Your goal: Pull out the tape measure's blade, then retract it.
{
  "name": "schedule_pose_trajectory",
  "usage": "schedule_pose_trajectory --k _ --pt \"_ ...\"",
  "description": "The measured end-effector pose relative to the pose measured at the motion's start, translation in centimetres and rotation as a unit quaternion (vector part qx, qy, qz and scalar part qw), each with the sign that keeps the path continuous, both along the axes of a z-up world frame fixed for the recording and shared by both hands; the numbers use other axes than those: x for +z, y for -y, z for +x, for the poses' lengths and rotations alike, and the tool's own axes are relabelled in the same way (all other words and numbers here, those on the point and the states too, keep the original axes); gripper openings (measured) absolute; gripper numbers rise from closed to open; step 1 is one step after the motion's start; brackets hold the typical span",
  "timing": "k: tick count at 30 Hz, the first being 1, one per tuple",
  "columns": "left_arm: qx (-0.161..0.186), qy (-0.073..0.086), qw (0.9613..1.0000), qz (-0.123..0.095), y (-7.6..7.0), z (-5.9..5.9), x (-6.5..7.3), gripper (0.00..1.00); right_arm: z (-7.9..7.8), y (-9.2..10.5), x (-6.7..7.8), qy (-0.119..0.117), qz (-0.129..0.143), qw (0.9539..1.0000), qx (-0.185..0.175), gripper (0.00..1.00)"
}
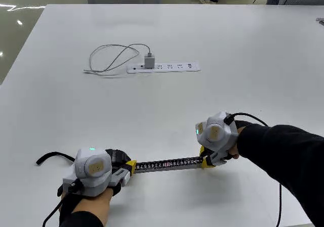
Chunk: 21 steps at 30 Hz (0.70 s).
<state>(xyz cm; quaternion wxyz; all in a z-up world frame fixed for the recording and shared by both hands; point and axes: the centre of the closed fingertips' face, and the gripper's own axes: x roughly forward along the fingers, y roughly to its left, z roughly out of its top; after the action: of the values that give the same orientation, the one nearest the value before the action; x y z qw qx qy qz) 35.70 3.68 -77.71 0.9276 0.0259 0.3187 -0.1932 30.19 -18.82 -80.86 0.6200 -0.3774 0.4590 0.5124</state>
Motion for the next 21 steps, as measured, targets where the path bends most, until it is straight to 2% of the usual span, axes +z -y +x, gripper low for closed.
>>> schedule_pose_trajectory --k 21 --pt "-0.001 0.002 1.0000 0.002 0.0 0.0 0.0 0.62 0.2 -1.1 0.0 -0.003 0.004 1.0000 -0.001 0.10"
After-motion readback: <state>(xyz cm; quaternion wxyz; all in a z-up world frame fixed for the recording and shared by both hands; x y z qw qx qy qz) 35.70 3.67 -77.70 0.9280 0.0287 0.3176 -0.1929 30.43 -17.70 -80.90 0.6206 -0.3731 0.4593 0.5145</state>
